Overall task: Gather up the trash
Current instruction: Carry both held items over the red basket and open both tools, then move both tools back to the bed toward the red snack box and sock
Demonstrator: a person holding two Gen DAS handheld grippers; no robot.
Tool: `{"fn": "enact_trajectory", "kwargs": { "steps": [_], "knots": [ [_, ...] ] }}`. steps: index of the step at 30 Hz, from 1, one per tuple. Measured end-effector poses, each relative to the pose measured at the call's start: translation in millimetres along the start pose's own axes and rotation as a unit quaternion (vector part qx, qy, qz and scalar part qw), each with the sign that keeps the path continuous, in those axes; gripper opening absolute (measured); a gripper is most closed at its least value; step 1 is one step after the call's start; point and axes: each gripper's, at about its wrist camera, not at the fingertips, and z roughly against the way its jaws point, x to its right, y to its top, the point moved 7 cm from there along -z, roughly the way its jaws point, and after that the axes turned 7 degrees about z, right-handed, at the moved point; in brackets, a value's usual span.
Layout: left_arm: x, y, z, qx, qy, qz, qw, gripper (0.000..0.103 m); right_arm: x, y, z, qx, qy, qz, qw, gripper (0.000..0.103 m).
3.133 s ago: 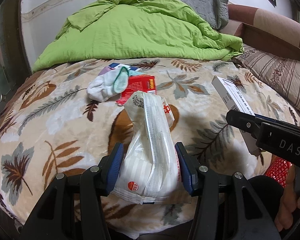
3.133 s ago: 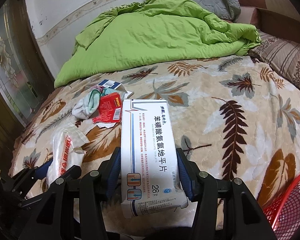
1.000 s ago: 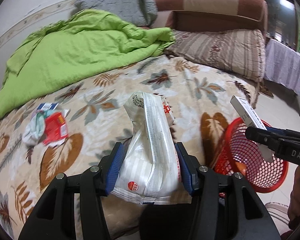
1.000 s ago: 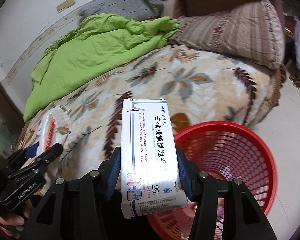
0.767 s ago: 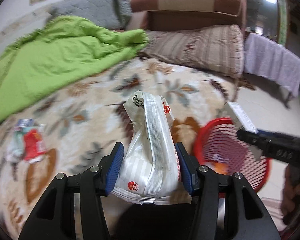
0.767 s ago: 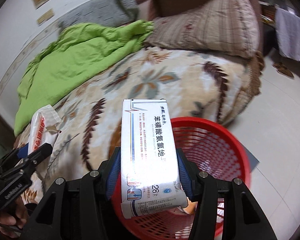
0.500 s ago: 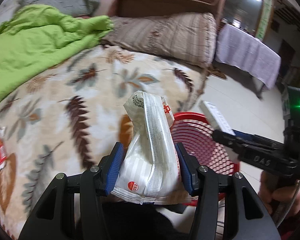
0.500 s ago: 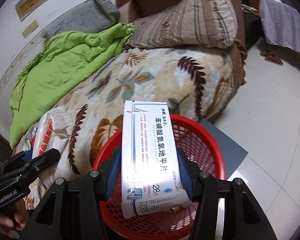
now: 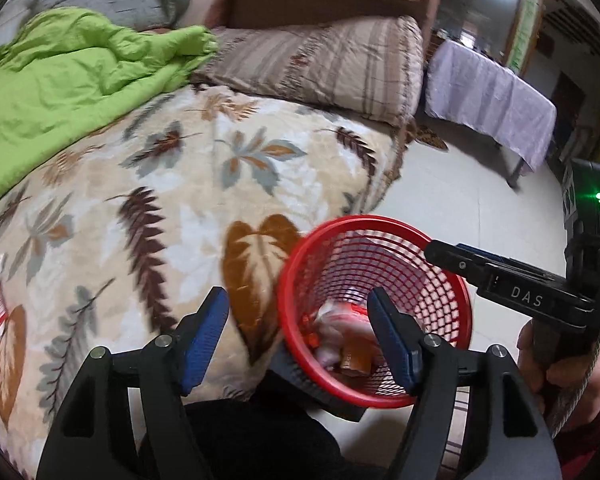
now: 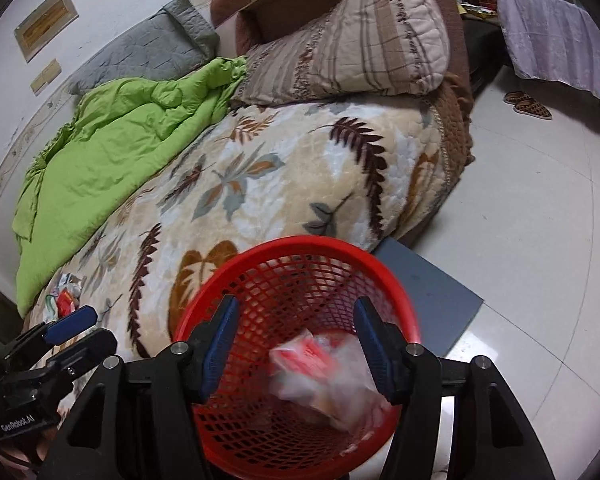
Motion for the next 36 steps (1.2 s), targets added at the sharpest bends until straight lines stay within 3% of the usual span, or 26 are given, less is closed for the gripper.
{"fn": "enact_trajectory", "kwargs": {
  "steps": [7, 12, 19, 23, 26, 31, 33, 36],
  "knots": [
    [-64.8, -15.3, 30.8, 0.029, 0.07, 0.04, 0.9963, 0.071, -54.0, 2.1, -9.6, -0.007, 0.032, 0.064, 0.997, 0.066],
    [-133.1, -33.3, 56.7, 0.045, 0.127, 0.107, 0.9852, 0.071, -119.7, -6.4, -26.8, -0.023, 0.066, 0.147, 0.987, 0.069],
    [-226.1, -68.3, 103.4, 0.075, 0.208, 0.195, 0.9556, 0.071, -217.5, -24.7, -55.9, -0.044, 0.138, 0.242, 0.959, 0.069],
    [-272.1, -95.2, 125.6, 0.091, 0.27, 0.239, 0.9284, 0.071, -271.2, -36.9, -76.2, -0.056, 0.177, 0.271, 0.944, 0.069],
    [-296.6, -112.5, 132.6, 0.093, 0.295, 0.273, 0.9112, 0.071, -305.0, -48.3, -91.4, -0.075, 0.204, 0.291, 0.932, 0.069],
    [-325.5, -130.2, 139.8, 0.099, 0.292, 0.336, 0.8897, 0.071, -343.4, -50.3, -110.6, -0.099, 0.24, 0.295, 0.919, 0.069],
    [-329.8, -131.5, 139.7, 0.101, 0.291, 0.348, 0.8854, 0.071, -359.1, -49.7, -122.4, -0.113, 0.25, 0.303, 0.913, 0.069],
    [-334.5, -127.6, 137.4, 0.102, 0.284, 0.354, 0.8853, 0.071, -377.7, -43.9, -136.7, -0.118, 0.259, 0.312, 0.906, 0.069]
  ]
}}
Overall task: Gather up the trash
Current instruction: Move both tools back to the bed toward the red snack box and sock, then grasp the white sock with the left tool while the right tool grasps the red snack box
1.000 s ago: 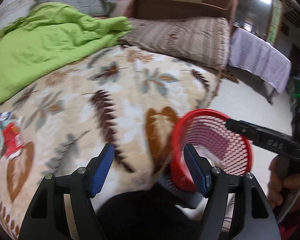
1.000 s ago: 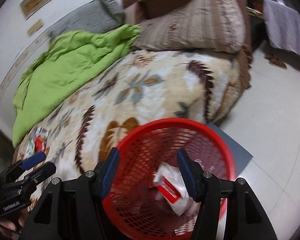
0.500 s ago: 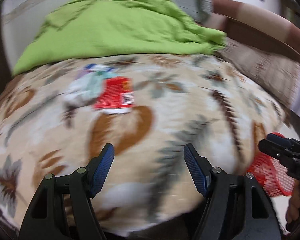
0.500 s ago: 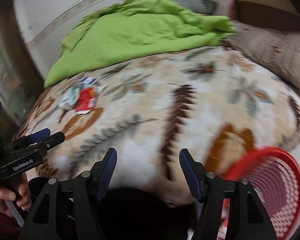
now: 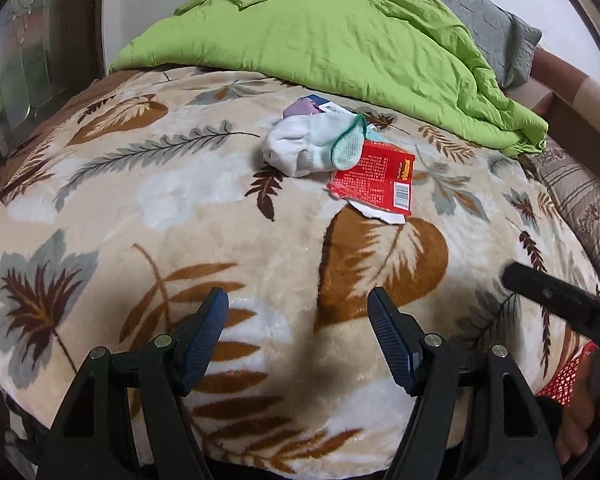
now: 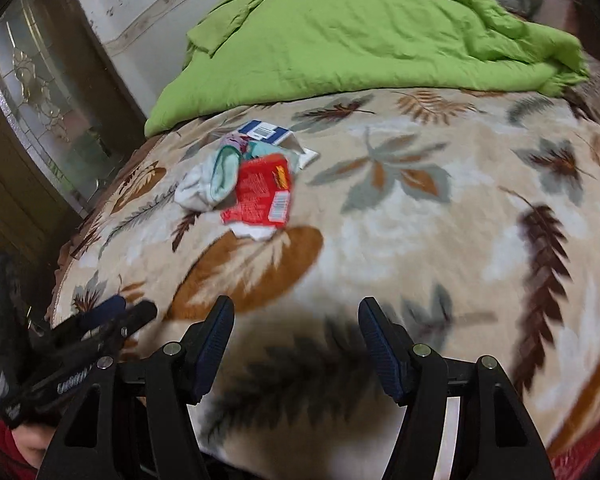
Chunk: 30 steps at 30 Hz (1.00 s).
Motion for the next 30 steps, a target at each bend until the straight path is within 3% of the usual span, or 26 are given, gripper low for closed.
{"fn": "enact_trajectory", "kwargs": {
  "steps": [4, 10, 20, 21, 22, 25, 30],
  "knots": [
    [0.7, 10.4, -3.9, 0.004, -0.001, 0.003, 1.0, 0.071, -1.2, 25.2, -30.2, -0.02, 0.025, 0.007, 0.999, 0.069],
    [-7.0, 31.3, -7.6, 0.01, -0.004, 0.007, 0.9999, 0.071, 0.8, 59.1, -73.7, -0.029, 0.025, 0.029, 0.999, 0.069],
    [-30.8, 61.0, -14.7, 0.014, -0.014, 0.019, 0.9996, 0.071, -0.3, 84.3, -136.9, -0.061, 0.051, 0.03, 0.996, 0.067],
    [-31.7, 63.3, -15.2, 0.015, -0.015, 0.019, 0.9996, 0.071, -3.4, 85.0, -138.1, -0.059, 0.055, 0.032, 0.996, 0.055],
    [-32.3, 66.3, -16.2, 0.014, -0.017, 0.017, 0.9996, 0.071, -7.5, 84.7, -138.9, -0.061, 0.065, 0.031, 0.996, 0.034],
    [-32.0, 75.5, -19.6, 0.015, -0.021, 0.008, 0.9996, 0.071, -15.5, 78.8, -133.9, -0.065, 0.098, 0.013, 0.993, 0.014],
    [-22.4, 91.5, -32.8, 0.007, -0.036, -0.008, 0.9993, 0.072, -16.0, 66.2, -94.7, -0.036, 0.101, -0.014, 0.994, 0.005]
  ]
}}
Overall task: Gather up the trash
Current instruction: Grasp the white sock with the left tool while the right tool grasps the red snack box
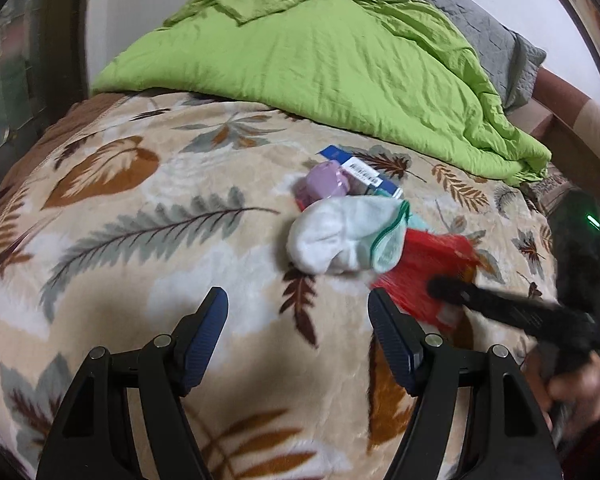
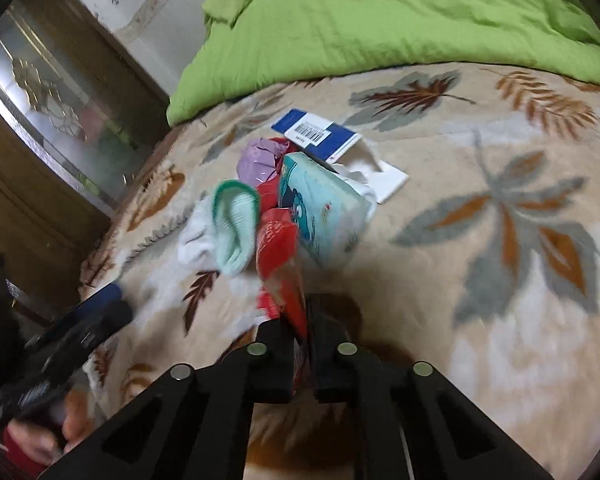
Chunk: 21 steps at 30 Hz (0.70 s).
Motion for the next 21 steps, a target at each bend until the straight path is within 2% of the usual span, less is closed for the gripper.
{"fn": "enact_trajectory", "kwargs": {
  "steps": [4, 10, 14, 15, 16, 17, 19, 21],
  "knots": [
    [7.6, 17.4, -22.0, -0.01, -0.013, -0.004, 0.9999, 0.074, 5.8, -20.9, 36.3, 0.022, -0.01, -0.022, 0.999, 0.005],
    [20.1, 37.5, -67.5, -0.052, -0.052, 0.027, 0.9969, 0.074, 18.9, -52.7, 73.1, 0.046, -0.02, -0.051, 0.997, 0.005],
    [27.0, 34.6, -97.3, -0.076, -0.037, 0.04, 0.9956, 0.073, 22.7, -69.4, 76.8, 0.046, -0.013, -0.067, 0.997, 0.005],
    [27.5, 32.1, -102.5, -0.078, -0.032, 0.043, 0.9955, 0.067, 22.6, -70.8, 76.7, 0.046, -0.012, -0.07, 0.996, 0.005],
    [28.2, 28.4, -106.8, -0.079, -0.025, 0.043, 0.9956, 0.053, 22.5, -69.0, 78.5, 0.052, -0.014, -0.068, 0.996, 0.005],
    [28.7, 24.8, -108.8, -0.078, -0.017, 0.039, 0.996, 0.047, 21.3, -68.6, 79.8, 0.056, -0.014, -0.065, 0.996, 0.005],
    [29.9, 19.4, -103.2, -0.058, -0.002, 0.025, 0.998, 0.036, 20.5, -68.5, 79.1, 0.057, -0.018, -0.062, 0.996, 0.005],
    [30.8, 14.7, -93.5, -0.044, 0.003, 0.018, 0.9989, 0.032, 20.7, -68.2, 81.3, 0.061, -0.021, -0.059, 0.996, 0.005]
  ]
}}
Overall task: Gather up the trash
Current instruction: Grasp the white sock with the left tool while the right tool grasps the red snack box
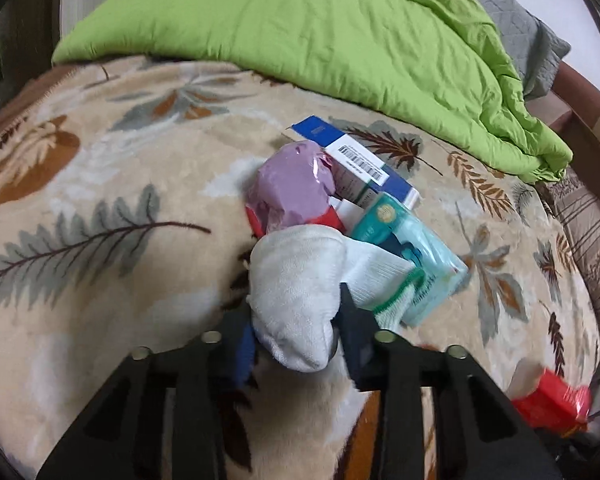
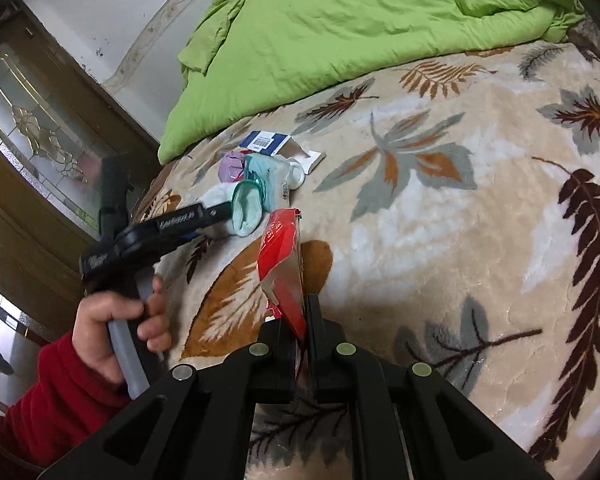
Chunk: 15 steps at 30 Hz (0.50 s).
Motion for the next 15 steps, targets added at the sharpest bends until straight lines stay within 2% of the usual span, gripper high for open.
{"fn": "enact_trajectory", "kwargs": {
  "steps": [8, 15],
  "knots": [
    [14.6, -45.8, 61.3, 0.042, -0.003, -0.043, 0.9982, 0.03, -5.9, -3.1, 18.4, 0.031, -0.036, 0.017, 0.999, 0.005],
    [19.1, -87.1, 114.1, 0.095, 0.03, -0.085, 0.9914, 0.03, -20.1, -14.3, 32.4, 0.041, -0.048, 0.043, 0.997, 0.005]
  ]
}}
